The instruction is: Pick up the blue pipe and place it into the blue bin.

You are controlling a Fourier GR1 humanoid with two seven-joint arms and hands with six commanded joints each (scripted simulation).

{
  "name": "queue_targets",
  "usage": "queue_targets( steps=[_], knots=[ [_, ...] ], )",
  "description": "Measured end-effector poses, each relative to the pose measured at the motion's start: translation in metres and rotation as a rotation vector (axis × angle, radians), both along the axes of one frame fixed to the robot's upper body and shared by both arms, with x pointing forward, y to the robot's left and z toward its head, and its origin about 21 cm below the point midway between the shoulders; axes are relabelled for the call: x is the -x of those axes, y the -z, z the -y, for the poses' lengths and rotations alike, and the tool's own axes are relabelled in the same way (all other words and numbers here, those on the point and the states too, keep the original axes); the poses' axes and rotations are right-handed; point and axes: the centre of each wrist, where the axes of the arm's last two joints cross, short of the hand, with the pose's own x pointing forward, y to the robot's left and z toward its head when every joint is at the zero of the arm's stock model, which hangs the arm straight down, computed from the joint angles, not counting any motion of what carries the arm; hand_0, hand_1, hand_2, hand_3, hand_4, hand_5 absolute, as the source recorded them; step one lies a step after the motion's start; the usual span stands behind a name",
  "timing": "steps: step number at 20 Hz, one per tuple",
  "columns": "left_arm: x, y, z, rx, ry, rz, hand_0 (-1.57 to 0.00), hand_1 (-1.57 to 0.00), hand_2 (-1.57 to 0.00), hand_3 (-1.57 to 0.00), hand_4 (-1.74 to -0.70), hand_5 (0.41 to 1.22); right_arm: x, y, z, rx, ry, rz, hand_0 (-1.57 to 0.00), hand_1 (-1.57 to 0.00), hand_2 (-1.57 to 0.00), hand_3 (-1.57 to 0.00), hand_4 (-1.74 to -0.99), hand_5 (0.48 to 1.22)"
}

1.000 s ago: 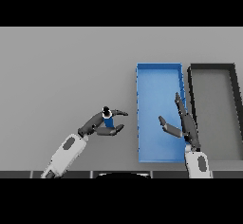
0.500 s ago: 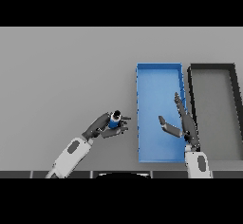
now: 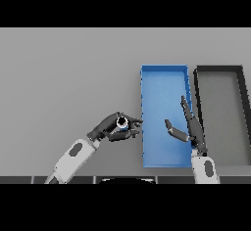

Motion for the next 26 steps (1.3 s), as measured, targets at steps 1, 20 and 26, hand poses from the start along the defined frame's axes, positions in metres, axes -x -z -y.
queue_targets(
  steps=[1, 20, 26],
  knots=[
    [-0.001, -0.005, 0.002, -0.009, 0.011, 0.000, -1.56, -1.56, -1.56, -1.45, -1.73, 1.217, 0.001, 0.002, 0.003, -0.004, 0.004, 0.002, 0.00, 0.00, 0.00, 0.00, -1.208, 0.640],
    [0.000, -0.006, 0.005, -0.059, 0.038, -0.014, -1.57, -1.57, -1.57, -1.44, -1.73, 1.221, -0.002, -0.046, 0.008, -0.145, -0.266, 0.066, 0.00, 0.00, 0.00, 0.00, -1.232, 0.550],
    [-0.001, -0.011, 0.008, -0.058, 0.036, -0.019, -1.57, -1.57, -1.57, -1.44, -1.73, 1.221, -0.011, -0.111, -0.016, -0.037, -0.577, 0.091, 0.00, 0.00, 0.00, 0.00, -1.305, 0.522]
  ],
)
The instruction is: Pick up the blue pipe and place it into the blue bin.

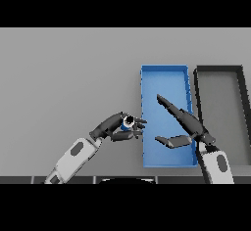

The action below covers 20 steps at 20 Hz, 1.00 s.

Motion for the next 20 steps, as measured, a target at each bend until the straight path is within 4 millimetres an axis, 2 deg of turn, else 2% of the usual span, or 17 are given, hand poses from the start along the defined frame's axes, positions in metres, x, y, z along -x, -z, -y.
queue_targets(
  steps=[3, 5, 8, 16, 19, 20],
  knots=[
    [-0.004, 0.004, 0.000, -0.024, -0.009, 0.002, -1.57, -1.57, -1.57, -1.44, -1.73, 1.221, -0.001, -0.019, -0.018, 0.042, -0.105, 0.014, 0.00, 0.00, 0.00, 0.00, -1.295, 0.522],
    [-0.002, 0.005, 0.002, -0.026, 0.001, 0.007, -1.57, -1.57, -1.57, -1.44, -1.73, 1.221, -0.006, -0.030, -0.029, 0.071, -0.164, 0.030, 0.00, 0.00, 0.00, 0.00, -1.300, 0.529],
    [-0.002, 0.006, -0.004, -0.007, 0.006, 0.006, -1.57, -1.57, -1.57, -1.44, -1.73, 1.221, -0.018, -0.044, -0.046, 0.134, -0.245, 0.062, 0.00, 0.00, 0.00, 0.00, -1.294, 0.532],
    [-0.009, 0.005, 0.000, 0.007, 0.045, -0.009, -1.57, -1.57, -1.57, -1.52, -1.73, 1.221, -0.042, -0.049, -0.096, 0.202, -0.364, 0.036, 0.00, 0.00, 0.00, 0.00, -1.225, 0.515],
    [-0.010, 0.006, -0.004, 0.010, 0.044, -0.017, -1.57, -1.57, -1.57, -1.50, -1.73, 1.221, -0.046, -0.048, -0.109, 0.195, -0.401, 0.034, 0.00, 0.00, -0.02, 0.00, -1.225, 0.511],
    [-0.009, 0.007, -0.002, 0.004, 0.054, -0.021, -1.57, -1.57, -1.57, -1.45, -1.72, 1.221, -0.050, -0.049, -0.111, 0.210, -0.399, 0.027, 0.00, -0.01, -0.04, 0.00, -1.231, 0.512]
  ],
)
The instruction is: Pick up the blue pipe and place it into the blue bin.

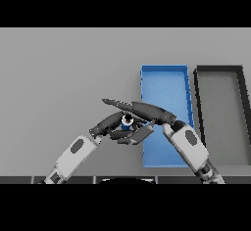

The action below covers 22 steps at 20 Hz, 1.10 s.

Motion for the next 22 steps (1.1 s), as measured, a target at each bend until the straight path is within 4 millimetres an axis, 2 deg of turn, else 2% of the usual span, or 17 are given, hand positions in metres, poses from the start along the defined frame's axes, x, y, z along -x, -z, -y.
queue_targets(
  steps=[1, 2, 3, 4, 5, 6, 7, 8, 10, 11, 14, 16, 18, 19, 20, 21, 22],
  knots=[
    [0.001, 0.002, -0.001, -0.002, 0.001, -0.004, -1.57, -1.57, -1.57, -1.47, -1.72, 1.221, -0.003, -0.003, -0.005, -0.002, -0.012, 0.000, -0.01, -0.04, -0.07, -0.01, -1.241, 0.516],
    [0.002, 0.000, -0.002, 0.019, 0.017, -0.011, -1.57, -1.57, -1.57, -1.40, -1.72, 1.221, -0.008, -0.001, -0.010, 0.014, -0.019, -0.011, -0.05, -0.08, -0.11, -0.04, -1.268, 0.519],
    [0.001, -0.002, -0.002, 0.024, 0.029, -0.006, -1.50, -1.39, -1.37, -1.15, -1.63, 1.221, -0.012, -0.004, -0.012, 0.012, -0.035, -0.008, -0.14, -0.17, -0.19, -0.11, -1.308, 0.523],
    [0.000, -0.006, 0.002, 0.022, 0.024, 0.043, -1.24, -1.12, -1.09, -0.92, -1.61, 1.221, -0.012, 0.000, -0.015, 0.018, -0.055, -0.016, -0.28, -0.31, -0.33, -0.23, -1.352, 0.528],
    [-0.001, -0.007, 0.002, -0.068, 0.006, 0.061, -0.99, -0.90, -0.87, -0.74, -1.59, 1.221, -0.012, -0.001, -0.019, 0.042, -0.063, -0.016, -0.48, -0.50, -0.50, -0.37, -1.390, 0.538],
    [-0.001, -0.007, -0.001, -0.116, -0.010, 0.093, -0.88, -0.83, -0.80, -0.67, -1.61, 1.221, -0.013, -0.001, -0.025, 0.053, -0.079, -0.014, -0.70, -0.71, -0.71, -0.56, -1.453, 0.551],
    [-0.001, -0.009, -0.004, -0.114, -0.020, 0.104, -0.89, -0.87, -0.85, -0.66, -1.64, 1.221, -0.015, -0.002, -0.025, 0.032, -0.100, -0.009, -0.87, -0.89, -0.89, -0.70, -1.503, 0.573],
    [-0.001, -0.008, -0.004, -0.104, -0.015, 0.109, -1.03, -1.01, -0.99, -0.62, -1.66, 1.192, -0.012, -0.001, -0.025, 0.027, -0.119, -0.023, -1.01, -1.02, -1.02, -0.83, -1.541, 0.604],
    [0.003, -0.007, -0.004, -0.004, -0.011, 0.075, -1.22, -1.21, -1.20, -0.52, -1.69, 1.203, -0.008, 0.002, -0.032, 0.014, -0.128, -0.071, -1.21, -1.22, -1.22, -1.10, -1.492, 0.706],
    [0.005, -0.006, -0.003, 0.019, -0.008, 0.060, -1.29, -1.28, -1.27, -0.53, -1.70, 1.206, -0.006, 0.005, -0.034, -0.014, -0.124, -0.078, -1.28, -1.29, -1.29, -1.19, -1.475, 0.809],
    [0.002, -0.007, -0.005, 0.053, -0.010, 0.049, -1.43, -1.42, -1.42, -0.59, -1.72, 1.214, -0.005, 0.003, -0.030, -0.036, -0.103, -0.048, -1.42, -1.43, -1.43, -1.38, -1.456, 1.010],
    [0.001, -0.008, 0.000, 0.027, -0.005, 0.058, -1.48, -1.45, -1.47, -0.55, -1.73, 1.216, -0.003, 0.005, -0.031, -0.030, -0.103, -0.005, -1.48, -1.48, -1.48, -1.45, -1.465, 1.086],
    [0.003, -0.005, -0.004, 0.031, -0.004, 0.074, -1.51, -1.42, -1.51, -0.51, -1.73, 1.218, -0.004, 0.004, -0.033, -0.020, -0.100, -0.005, -1.51, -1.51, -1.51, -1.49, -1.471, 1.135],
    [0.002, -0.005, -0.004, 0.013, -0.002, 0.073, -1.50, -1.36, -1.52, -0.51, -1.73, 1.219, -0.003, 0.006, -0.029, -0.024, -0.104, -0.011, -1.52, -1.52, -1.52, -1.51, -1.473, 1.152],
    [-0.002, -0.006, -0.003, 0.012, 0.004, 0.088, -1.43, -1.22, -1.35, -0.53, -1.64, 1.219, -0.003, 0.007, -0.031, -0.035, -0.110, -0.023, -1.53, -1.53, -1.53, -1.52, -1.474, 1.166],
    [-0.001, -0.003, -0.001, 0.011, 0.015, 0.092, -1.41, -1.19, -1.24, -0.52, -1.54, 1.219, -0.002, 0.010, -0.032, -0.061, -0.124, -0.037, -1.54, -1.54, -1.54, -1.53, -1.477, 1.177],
    [-0.001, -0.004, -0.004, 0.006, 0.021, 0.106, -1.22, -1.00, -1.02, -0.42, -1.44, 1.220, -0.002, 0.010, -0.031, -0.090, -0.130, -0.030, -1.55, -1.55, -1.55, -1.54, -1.478, 1.186]
  ],
)
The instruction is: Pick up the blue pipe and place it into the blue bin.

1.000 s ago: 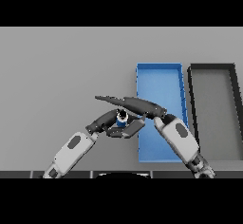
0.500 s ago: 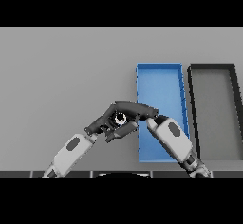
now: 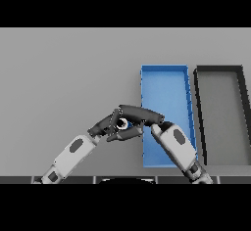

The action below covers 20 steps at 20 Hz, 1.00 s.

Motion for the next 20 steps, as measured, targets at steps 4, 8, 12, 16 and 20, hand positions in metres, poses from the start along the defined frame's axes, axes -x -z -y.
queue_targets(
  steps=[4, 8, 12, 16, 20],
  knots=[
    [-0.002, -0.003, -0.006, -0.089, 0.051, -0.003, -0.50, -0.41, -0.42, -0.17, -1.11, 1.184, 0.003, -0.004, 0.005, 0.027, 0.001, 0.028, -1.56, -1.56, -1.56, -1.56, -1.482, 1.206],
    [-0.004, -0.003, -0.003, -0.129, 0.023, 0.033, -0.20, -0.17, -0.17, -0.07, -0.91, 0.901, 0.002, -0.006, 0.001, 0.044, 0.022, 0.006, -1.57, -1.57, -1.57, -1.57, -1.484, 1.215],
    [-0.005, 0.001, -0.006, -0.167, -0.009, 0.020, -0.08, -0.07, -0.07, -0.03, -0.83, 0.719, 0.008, -0.005, 0.000, -0.009, 0.009, 0.016, -1.57, -1.57, -1.57, -1.57, -1.485, 1.219],
    [-0.005, 0.002, -0.009, -0.146, -0.030, -0.016, -0.03, -0.03, -0.03, -0.01, -0.85, 0.623, 0.006, -0.006, 0.003, -0.012, 0.024, 0.033, -1.57, -1.57, -1.57, -1.57, -1.488, 1.220],
    [0.001, 0.004, -0.012, -0.178, -0.073, -0.088, -0.01, -0.01, -0.01, 0.00, -0.88, 0.593, 0.003, -0.009, 0.001, -0.027, 0.040, -0.023, -1.57, -1.57, -1.57, -1.57, -1.492, 1.221]
  ],
)
